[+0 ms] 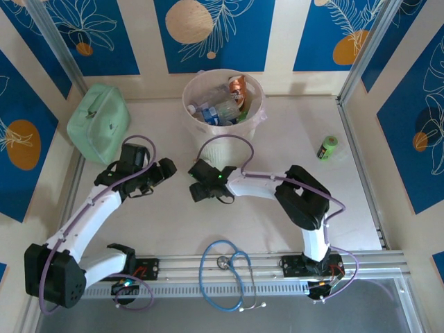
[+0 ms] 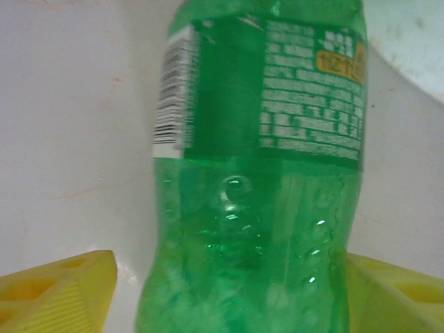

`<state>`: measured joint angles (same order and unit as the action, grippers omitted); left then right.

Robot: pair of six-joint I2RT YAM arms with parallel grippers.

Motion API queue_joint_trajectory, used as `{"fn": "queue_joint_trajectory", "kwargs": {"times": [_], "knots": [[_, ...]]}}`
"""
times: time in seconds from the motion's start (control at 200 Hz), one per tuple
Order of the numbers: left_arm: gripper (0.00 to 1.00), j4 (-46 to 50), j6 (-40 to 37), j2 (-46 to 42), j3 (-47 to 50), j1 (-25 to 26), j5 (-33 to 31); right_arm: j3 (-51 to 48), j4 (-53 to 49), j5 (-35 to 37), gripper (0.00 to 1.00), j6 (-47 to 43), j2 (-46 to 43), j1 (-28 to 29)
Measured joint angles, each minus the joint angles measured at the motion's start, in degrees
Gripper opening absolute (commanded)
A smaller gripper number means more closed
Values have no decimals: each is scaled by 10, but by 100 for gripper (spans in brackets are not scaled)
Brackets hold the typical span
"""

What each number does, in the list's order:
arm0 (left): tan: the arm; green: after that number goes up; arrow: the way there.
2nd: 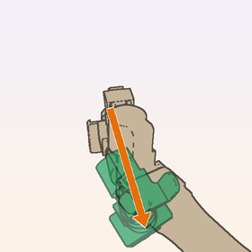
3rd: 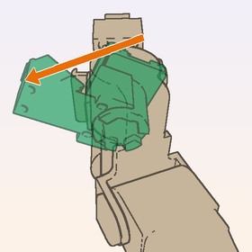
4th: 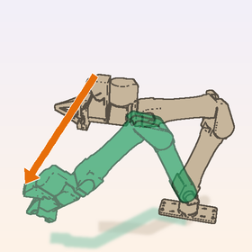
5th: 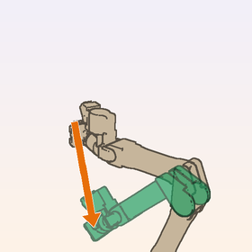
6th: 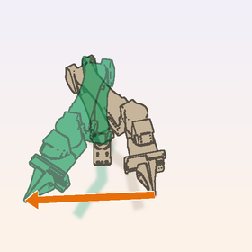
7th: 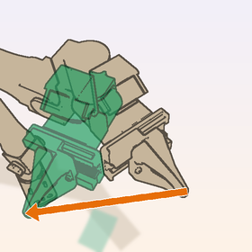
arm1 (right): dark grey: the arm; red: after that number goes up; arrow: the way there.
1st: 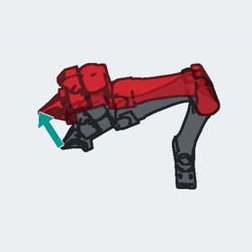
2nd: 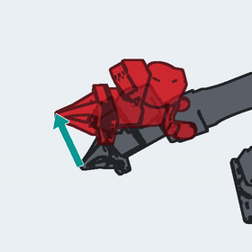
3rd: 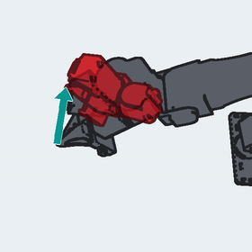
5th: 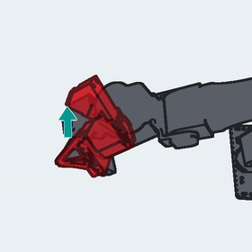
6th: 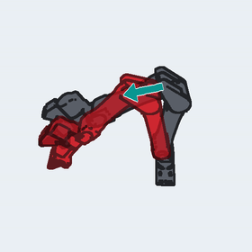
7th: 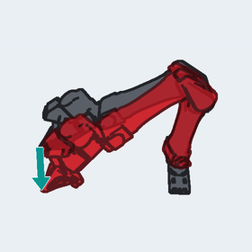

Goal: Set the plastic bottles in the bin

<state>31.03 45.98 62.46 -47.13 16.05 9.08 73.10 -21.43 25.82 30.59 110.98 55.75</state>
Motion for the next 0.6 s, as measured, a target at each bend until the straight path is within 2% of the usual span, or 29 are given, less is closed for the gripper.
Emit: {"fn": "queue_joint_trajectory", "kwargs": {"times": [0.335, 0.6], "knots": [[88, 7, -7, -10, 1, -6, 2, 11, -42, 12, 58, 5, 17, 6], [88, 23, -15, -26, 1, -8, 1, -8, -51, 24, 54, 3, -29, 37]]}}
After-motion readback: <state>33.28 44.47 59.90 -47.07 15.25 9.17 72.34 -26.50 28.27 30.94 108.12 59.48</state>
